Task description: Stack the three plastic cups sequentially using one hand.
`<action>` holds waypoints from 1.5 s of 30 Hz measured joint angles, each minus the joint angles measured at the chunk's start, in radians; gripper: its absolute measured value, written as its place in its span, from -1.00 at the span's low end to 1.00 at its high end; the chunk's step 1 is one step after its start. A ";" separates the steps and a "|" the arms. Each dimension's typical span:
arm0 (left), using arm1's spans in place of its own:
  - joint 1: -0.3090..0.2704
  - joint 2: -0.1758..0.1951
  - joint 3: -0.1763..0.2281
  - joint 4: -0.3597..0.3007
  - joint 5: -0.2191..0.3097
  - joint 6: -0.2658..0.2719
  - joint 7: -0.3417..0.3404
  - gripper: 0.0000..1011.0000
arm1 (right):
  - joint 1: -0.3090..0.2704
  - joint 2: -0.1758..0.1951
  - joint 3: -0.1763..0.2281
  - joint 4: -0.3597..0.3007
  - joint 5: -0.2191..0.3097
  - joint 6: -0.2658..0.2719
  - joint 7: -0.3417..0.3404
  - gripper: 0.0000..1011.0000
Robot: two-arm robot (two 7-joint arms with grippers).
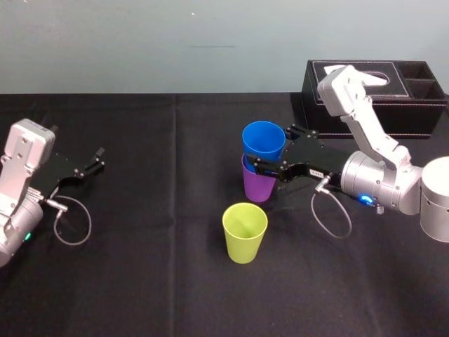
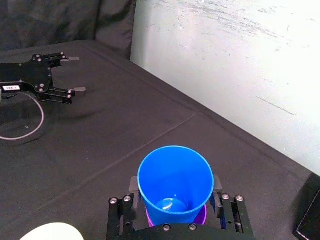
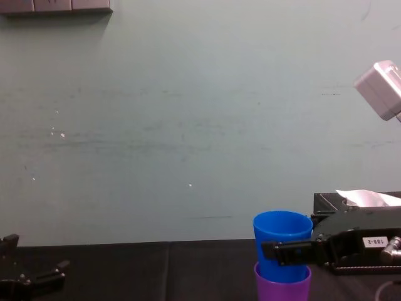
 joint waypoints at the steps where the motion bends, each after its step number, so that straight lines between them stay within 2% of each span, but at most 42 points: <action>1: 0.000 0.000 0.000 0.000 0.000 0.000 0.000 1.00 | 0.000 0.000 0.000 0.000 0.000 0.000 0.000 0.62; 4: 0.000 0.000 0.000 0.000 0.000 0.000 0.000 1.00 | 0.000 0.000 0.000 0.000 0.000 0.000 0.000 0.82; 5: 0.000 0.000 0.000 0.000 0.000 0.000 0.000 1.00 | 0.000 0.000 0.000 0.000 0.000 0.000 0.000 0.82; 7: 0.000 0.000 0.000 0.000 0.000 0.000 0.000 1.00 | 0.001 0.001 0.000 -0.001 0.001 0.000 0.000 0.97; 39: 0.000 0.000 0.000 0.000 0.000 0.000 0.000 1.00 | 0.000 0.001 0.001 -0.002 0.001 0.000 -0.002 0.98; 45: 0.000 0.000 0.000 0.000 0.000 0.000 0.000 1.00 | -0.031 0.021 0.025 -0.046 0.015 -0.001 -0.007 0.98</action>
